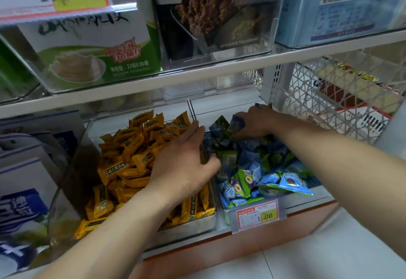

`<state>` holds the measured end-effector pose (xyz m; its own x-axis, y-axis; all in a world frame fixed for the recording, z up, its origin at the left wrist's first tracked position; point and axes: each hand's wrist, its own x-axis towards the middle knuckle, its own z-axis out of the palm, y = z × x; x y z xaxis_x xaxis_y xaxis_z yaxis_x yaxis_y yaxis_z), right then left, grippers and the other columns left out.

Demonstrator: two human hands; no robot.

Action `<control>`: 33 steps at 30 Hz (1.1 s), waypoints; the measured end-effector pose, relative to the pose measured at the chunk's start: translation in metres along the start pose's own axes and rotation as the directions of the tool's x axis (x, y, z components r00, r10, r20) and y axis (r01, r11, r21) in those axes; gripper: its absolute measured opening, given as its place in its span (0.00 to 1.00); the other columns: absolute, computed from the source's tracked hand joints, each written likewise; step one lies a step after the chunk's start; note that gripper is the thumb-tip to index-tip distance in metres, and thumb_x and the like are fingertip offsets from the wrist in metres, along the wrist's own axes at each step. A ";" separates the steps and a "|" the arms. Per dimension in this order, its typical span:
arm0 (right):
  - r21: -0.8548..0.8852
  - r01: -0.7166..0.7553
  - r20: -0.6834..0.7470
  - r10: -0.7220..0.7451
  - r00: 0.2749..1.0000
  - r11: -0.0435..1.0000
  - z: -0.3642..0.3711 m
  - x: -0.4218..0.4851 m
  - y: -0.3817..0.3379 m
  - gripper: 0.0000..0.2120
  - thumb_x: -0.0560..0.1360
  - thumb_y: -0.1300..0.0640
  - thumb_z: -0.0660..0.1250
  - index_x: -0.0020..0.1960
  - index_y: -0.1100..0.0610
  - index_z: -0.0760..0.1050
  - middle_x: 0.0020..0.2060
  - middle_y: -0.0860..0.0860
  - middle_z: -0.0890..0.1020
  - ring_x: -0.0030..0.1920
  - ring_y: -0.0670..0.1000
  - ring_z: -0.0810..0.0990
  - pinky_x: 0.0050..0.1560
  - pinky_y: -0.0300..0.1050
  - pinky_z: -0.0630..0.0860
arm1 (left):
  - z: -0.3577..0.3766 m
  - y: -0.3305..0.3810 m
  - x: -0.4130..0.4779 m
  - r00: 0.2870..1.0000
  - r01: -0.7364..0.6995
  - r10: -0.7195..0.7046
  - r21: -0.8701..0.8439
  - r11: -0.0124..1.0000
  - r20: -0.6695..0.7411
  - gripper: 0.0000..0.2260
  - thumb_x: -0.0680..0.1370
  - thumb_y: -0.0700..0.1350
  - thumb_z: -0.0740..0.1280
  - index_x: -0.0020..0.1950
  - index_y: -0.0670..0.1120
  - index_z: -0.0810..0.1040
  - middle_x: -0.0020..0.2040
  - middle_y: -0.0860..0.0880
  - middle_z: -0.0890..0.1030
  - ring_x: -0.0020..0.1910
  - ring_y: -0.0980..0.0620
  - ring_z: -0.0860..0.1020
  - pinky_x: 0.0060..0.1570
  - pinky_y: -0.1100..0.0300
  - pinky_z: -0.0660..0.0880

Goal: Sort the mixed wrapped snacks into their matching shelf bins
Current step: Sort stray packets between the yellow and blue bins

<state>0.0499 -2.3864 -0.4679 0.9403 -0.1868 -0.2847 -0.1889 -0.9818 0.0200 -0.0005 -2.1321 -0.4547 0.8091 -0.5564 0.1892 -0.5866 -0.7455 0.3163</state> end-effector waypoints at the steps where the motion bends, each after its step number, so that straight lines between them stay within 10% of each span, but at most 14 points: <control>1: -0.027 -0.034 0.047 0.036 0.998 0.999 0.003 0.004 -0.006 0.54 0.60 0.18 0.59 0.78 0.46 0.56 0.74 0.58 0.65 0.72 0.63 0.64 0.66 0.54 0.66 | 0.000 0.000 0.000 1.000 -0.003 0.003 0.002 1.000 -0.007 0.35 0.72 0.65 0.55 0.79 0.55 0.59 0.80 0.57 0.54 0.77 0.52 0.61 0.69 0.57 0.64; 4: 0.053 -0.044 0.123 0.037 0.992 0.998 0.009 0.012 -0.026 0.56 0.59 0.19 0.63 0.77 0.51 0.57 0.73 0.56 0.68 0.70 0.60 0.68 0.62 0.52 0.69 | 0.002 0.001 -0.001 1.000 -0.001 0.001 -0.007 1.000 -0.023 0.35 0.72 0.64 0.55 0.78 0.55 0.60 0.80 0.57 0.55 0.76 0.52 0.61 0.69 0.57 0.64; 10: 0.425 0.262 0.011 -0.294 0.956 0.866 0.014 -0.013 -0.033 0.29 0.69 0.42 0.74 0.66 0.52 0.74 0.59 0.50 0.81 0.53 0.48 0.79 0.56 0.44 0.75 | 0.002 0.000 -0.001 1.000 -0.008 0.007 -0.019 1.000 -0.020 0.35 0.71 0.65 0.54 0.78 0.56 0.60 0.80 0.57 0.54 0.76 0.53 0.62 0.68 0.59 0.64; 13: 0.434 0.315 0.147 -0.411 0.900 0.844 -0.003 -0.041 -0.015 0.32 0.63 0.30 0.72 0.61 0.47 0.78 0.57 0.43 0.82 0.55 0.45 0.79 0.62 0.47 0.73 | 0.002 -0.002 -0.001 0.999 -0.022 0.021 -0.009 1.000 -0.024 0.35 0.72 0.66 0.53 0.78 0.56 0.60 0.80 0.58 0.54 0.75 0.52 0.62 0.68 0.58 0.65; 16: 0.392 0.203 0.191 -0.295 0.936 0.897 -0.024 -0.054 0.008 0.42 0.59 0.15 0.54 0.57 0.43 0.81 0.58 0.43 0.80 0.58 0.46 0.77 0.63 0.46 0.69 | 0.003 -0.002 0.000 0.999 -0.023 0.022 -0.013 1.000 -0.029 0.35 0.71 0.66 0.53 0.78 0.56 0.60 0.80 0.58 0.54 0.75 0.53 0.63 0.67 0.59 0.65; 18: 0.393 0.147 -0.048 -0.139 0.989 0.908 -0.030 -0.044 0.022 0.37 0.69 0.20 0.47 0.49 0.45 0.82 0.52 0.46 0.79 0.51 0.47 0.78 0.52 0.42 0.69 | 0.003 -0.002 0.000 0.999 -0.013 0.013 -0.013 1.000 -0.029 0.36 0.71 0.67 0.53 0.78 0.57 0.60 0.80 0.59 0.53 0.75 0.53 0.63 0.68 0.58 0.65; 20: 0.331 0.075 -0.134 -0.032 0.991 0.941 -0.025 -0.029 0.031 0.31 0.75 0.28 0.54 0.59 0.51 0.79 0.53 0.50 0.79 0.50 0.49 0.78 0.48 0.41 0.71 | 0.003 -0.001 0.001 0.999 -0.011 0.010 -0.015 1.000 -0.031 0.36 0.71 0.67 0.53 0.78 0.57 0.60 0.80 0.59 0.53 0.75 0.53 0.63 0.68 0.58 0.65; 25: 0.148 -0.174 0.167 0.149 0.975 0.974 -0.004 0.007 0.019 0.56 0.63 0.22 0.64 0.77 0.58 0.57 0.72 0.60 0.64 0.69 0.59 0.67 0.64 0.51 0.70 | 0.004 -0.001 0.001 1.000 -0.009 0.008 -0.015 1.000 -0.027 0.36 0.70 0.66 0.53 0.78 0.57 0.59 0.80 0.60 0.52 0.76 0.54 0.62 0.68 0.58 0.65; 33: 0.383 -0.163 0.182 0.099 0.978 0.909 0.016 0.040 0.002 0.47 0.61 0.29 0.73 0.68 0.61 0.71 0.63 0.57 0.76 0.57 0.57 0.77 0.57 0.48 0.73 | 0.007 -0.003 0.001 0.999 -0.017 0.017 -0.021 1.000 -0.037 0.36 0.71 0.66 0.52 0.79 0.57 0.58 0.80 0.61 0.51 0.76 0.55 0.60 0.69 0.60 0.62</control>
<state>0.0828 -2.3950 -0.4944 0.8498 -0.2733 -0.4506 -0.4334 -0.8489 -0.3026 0.0014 -2.1328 -0.4615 0.8000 -0.5545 0.2290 -0.5997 -0.7281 0.3320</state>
